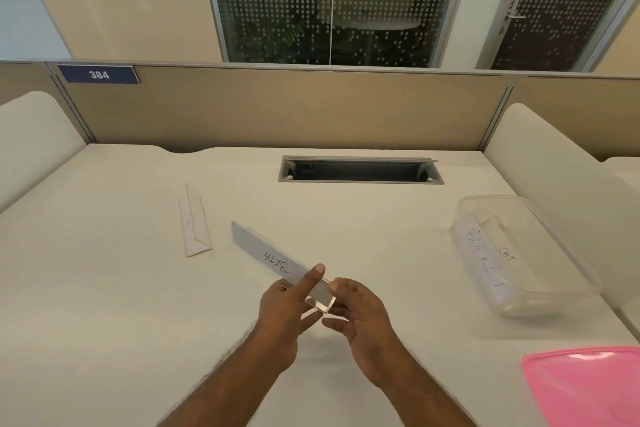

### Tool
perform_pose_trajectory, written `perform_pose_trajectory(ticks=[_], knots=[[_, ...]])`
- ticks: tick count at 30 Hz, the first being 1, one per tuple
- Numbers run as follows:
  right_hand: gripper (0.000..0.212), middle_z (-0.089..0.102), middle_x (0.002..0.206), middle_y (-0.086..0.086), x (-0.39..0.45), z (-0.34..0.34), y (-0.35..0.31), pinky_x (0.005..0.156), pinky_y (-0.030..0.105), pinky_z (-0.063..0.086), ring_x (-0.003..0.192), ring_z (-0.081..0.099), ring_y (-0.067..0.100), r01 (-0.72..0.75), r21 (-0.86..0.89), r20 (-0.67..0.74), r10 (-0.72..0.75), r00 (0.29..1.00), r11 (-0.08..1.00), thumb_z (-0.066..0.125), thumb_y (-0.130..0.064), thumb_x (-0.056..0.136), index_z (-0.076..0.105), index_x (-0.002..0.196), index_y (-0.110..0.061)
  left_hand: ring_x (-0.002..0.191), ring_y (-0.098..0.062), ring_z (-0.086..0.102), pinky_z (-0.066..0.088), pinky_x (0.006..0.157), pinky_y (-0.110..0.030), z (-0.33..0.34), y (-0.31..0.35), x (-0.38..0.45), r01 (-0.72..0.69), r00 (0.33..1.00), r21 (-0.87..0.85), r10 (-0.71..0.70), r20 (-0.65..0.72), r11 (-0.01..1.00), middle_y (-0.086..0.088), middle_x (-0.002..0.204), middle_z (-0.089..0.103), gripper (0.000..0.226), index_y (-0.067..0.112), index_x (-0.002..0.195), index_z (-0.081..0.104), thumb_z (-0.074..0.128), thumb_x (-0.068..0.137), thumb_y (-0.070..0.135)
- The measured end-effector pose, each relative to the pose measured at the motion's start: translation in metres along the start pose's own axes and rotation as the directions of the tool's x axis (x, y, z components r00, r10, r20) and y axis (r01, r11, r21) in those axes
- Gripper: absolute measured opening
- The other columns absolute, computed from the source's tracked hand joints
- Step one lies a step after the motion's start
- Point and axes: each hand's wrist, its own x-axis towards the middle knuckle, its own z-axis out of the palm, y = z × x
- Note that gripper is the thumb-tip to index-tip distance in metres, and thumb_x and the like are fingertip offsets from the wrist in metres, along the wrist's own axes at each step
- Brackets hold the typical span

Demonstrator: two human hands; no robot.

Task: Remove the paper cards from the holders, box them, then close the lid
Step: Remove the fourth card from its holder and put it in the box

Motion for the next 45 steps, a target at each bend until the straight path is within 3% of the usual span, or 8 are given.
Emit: perform_pose_trajectory(ticks=[7,12,16,20,28,31,35,45], knots=[[0.050,0.070,0.110,0.002,-0.001,-0.012,-0.014,0.075,0.030,0.054,0.102,0.065,0.018,0.019,-0.242,-0.022,-0.025,0.999,0.970,0.072,-0.051,0.068,0.065,0.110,-0.024,0.088,-0.025,0.072,0.059,0.072,-0.037,-0.019,0.023,0.008,-0.128,0.988,0.222,0.145,-0.062,0.967,-0.012,0.101,0.072,0.053,0.015,0.112,0.064,0.089,0.066,0.018],[0.035,0.070,0.106,0.001,0.008,-0.024,-0.034,0.075,0.032,0.054,0.094,0.067,0.011,0.165,-0.319,-0.062,-0.194,0.979,0.933,0.078,-0.027,0.078,0.064,0.109,-0.027,0.078,-0.017,0.073,0.054,0.066,-0.027,-0.038,0.038,0.014,-0.251,0.952,0.483,0.303,-0.033,0.839,-0.002,0.090,0.075,0.060,0.023,0.108,0.069,0.092,0.053,0.017],[0.043,0.067,0.107,-0.007,0.012,-0.030,-0.054,0.077,0.025,0.054,0.096,0.064,0.010,0.350,-0.476,-0.034,-0.414,0.909,0.807,0.080,-0.023,0.075,0.061,0.113,-0.031,0.081,-0.011,0.068,0.051,0.061,-0.022,-0.049,0.051,0.014,-0.334,0.902,0.714,0.429,0.052,0.615,0.005,0.099,0.063,0.065,0.036,0.108,0.069,0.085,0.046,0.027],[0.064,0.058,0.115,-0.018,0.014,-0.036,-0.071,0.074,0.021,0.053,0.102,0.057,0.004,0.483,-0.643,0.111,-0.552,0.826,0.594,0.081,-0.024,0.074,0.050,0.128,-0.038,0.089,-0.008,0.055,0.049,0.063,-0.022,-0.056,0.067,0.012,-0.395,0.849,0.880,0.471,0.240,0.263,0.012,0.094,0.050,0.069,0.036,0.118,0.068,0.083,0.051,0.028],[0.095,0.034,0.136,-0.032,0.015,-0.036,-0.091,0.084,0.007,0.041,0.120,0.040,-0.002,0.582,-0.775,0.409,-0.507,0.758,0.244,0.081,-0.039,0.069,0.024,0.144,-0.051,0.100,-0.014,0.039,0.044,0.085,-0.028,-0.051,0.097,0.001,-0.410,0.812,0.904,0.402,0.423,-0.123,0.010,0.101,0.046,0.079,0.037,0.134,0.056,0.078,0.058,0.034],[0.087,0.033,0.139,-0.030,0.015,-0.035,-0.092,0.096,0.025,0.044,0.127,0.033,0.000,0.556,-0.820,0.431,-0.495,0.754,0.133,0.079,-0.038,0.074,0.029,0.145,-0.045,0.099,-0.015,0.038,0.040,0.083,-0.025,-0.047,0.103,-0.001,-0.429,0.789,0.883,0.396,0.469,-0.191,0.011,0.101,0.044,0.079,0.036,0.136,0.054,0.079,0.061,0.033],[0.078,0.040,0.133,-0.026,0.015,-0.038,-0.093,0.101,0.026,0.042,0.124,0.033,-0.001,0.544,-0.836,0.439,-0.507,0.742,0.072,0.079,-0.036,0.074,0.040,0.142,-0.037,0.096,-0.013,0.035,0.034,0.078,-0.022,-0.044,0.105,-0.001,-0.464,0.776,0.854,0.358,0.519,-0.234,0.014,0.097,0.040,0.077,0.037,0.135,0.054,0.079,0.062,0.030],[0.066,0.056,0.120,-0.024,0.019,-0.055,-0.097,0.082,0.021,0.041,0.111,0.051,0.006,0.555,-0.816,0.410,-0.513,0.754,0.162,0.083,-0.040,0.066,0.057,0.127,-0.034,0.099,-0.007,0.042,0.029,0.090,-0.024,-0.052,0.101,-0.001,-0.565,0.641,0.796,0.492,0.588,-0.215,0.020,0.110,0.057,0.066,0.033,0.129,0.060,0.081,0.067,0.042]])
